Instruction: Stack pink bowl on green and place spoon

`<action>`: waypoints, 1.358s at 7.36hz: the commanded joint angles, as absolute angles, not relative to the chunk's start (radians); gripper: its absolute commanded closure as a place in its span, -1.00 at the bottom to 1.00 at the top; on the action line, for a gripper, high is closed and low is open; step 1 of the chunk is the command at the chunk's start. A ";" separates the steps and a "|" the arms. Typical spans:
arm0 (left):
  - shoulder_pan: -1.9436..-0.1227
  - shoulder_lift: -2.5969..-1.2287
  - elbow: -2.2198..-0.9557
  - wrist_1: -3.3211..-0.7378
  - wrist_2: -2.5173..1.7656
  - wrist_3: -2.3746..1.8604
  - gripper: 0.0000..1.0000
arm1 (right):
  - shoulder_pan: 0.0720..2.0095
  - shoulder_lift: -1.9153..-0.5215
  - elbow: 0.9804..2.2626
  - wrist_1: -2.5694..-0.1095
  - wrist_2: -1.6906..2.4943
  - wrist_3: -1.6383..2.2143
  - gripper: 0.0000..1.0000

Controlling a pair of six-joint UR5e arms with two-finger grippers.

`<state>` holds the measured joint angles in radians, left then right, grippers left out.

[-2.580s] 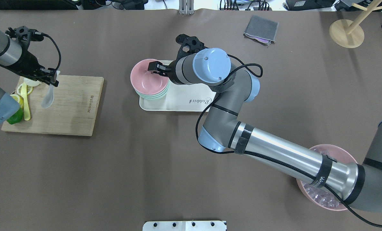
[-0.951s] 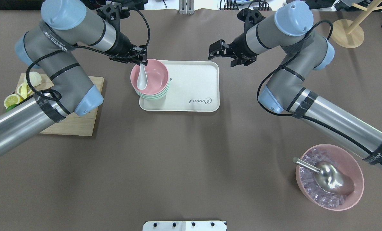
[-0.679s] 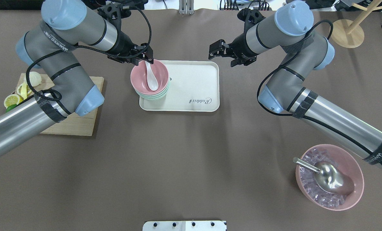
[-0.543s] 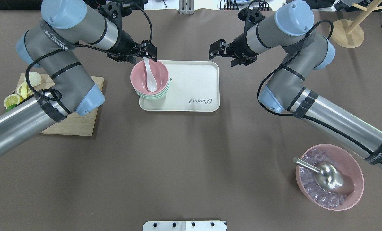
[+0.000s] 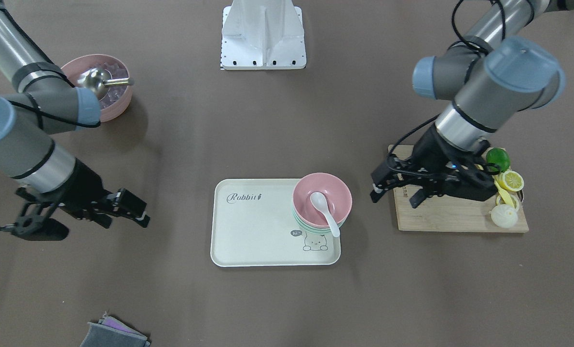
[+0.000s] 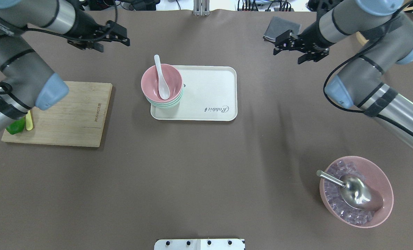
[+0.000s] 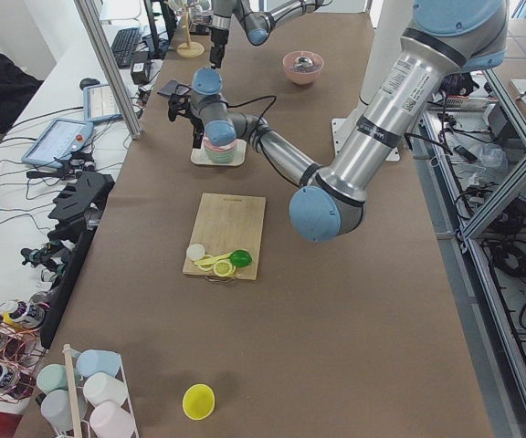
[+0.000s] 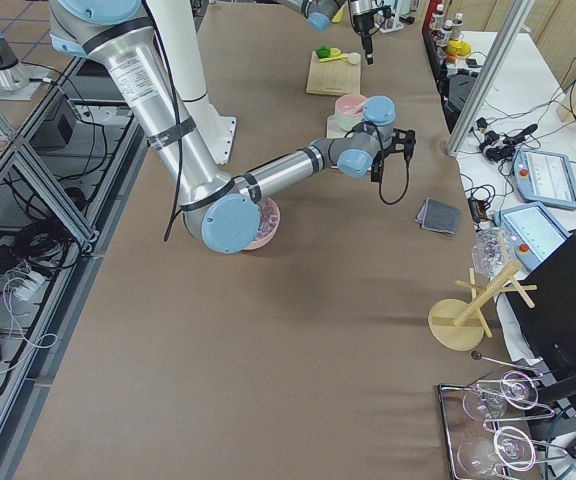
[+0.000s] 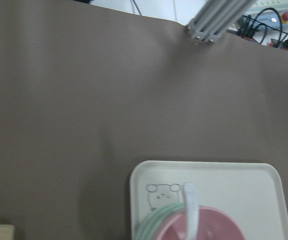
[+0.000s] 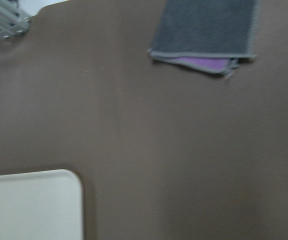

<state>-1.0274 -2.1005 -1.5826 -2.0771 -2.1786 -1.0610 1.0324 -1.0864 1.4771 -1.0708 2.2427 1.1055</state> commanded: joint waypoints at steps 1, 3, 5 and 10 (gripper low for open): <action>-1.149 -2.001 -1.630 -1.918 -2.220 -0.790 -0.96 | 1.211 -1.243 1.534 -1.376 2.241 0.568 -1.00; -1.244 -1.929 -1.644 -1.686 -2.220 -0.546 -0.96 | 1.369 -1.343 1.534 -1.602 2.212 0.114 -1.00; -1.365 -1.871 -1.622 -1.556 -2.262 -0.295 -0.96 | 1.442 -1.448 1.525 -1.609 2.204 -0.003 -1.00; -1.476 -1.733 -1.476 -1.718 -2.321 -0.190 -0.96 | 1.493 -1.511 1.562 -1.646 2.290 -0.058 -1.00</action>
<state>-1.4514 -1.7344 -1.5192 -1.6616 -2.3178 -0.1398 1.4911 -1.5014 1.5588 -1.6437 2.2683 -0.0597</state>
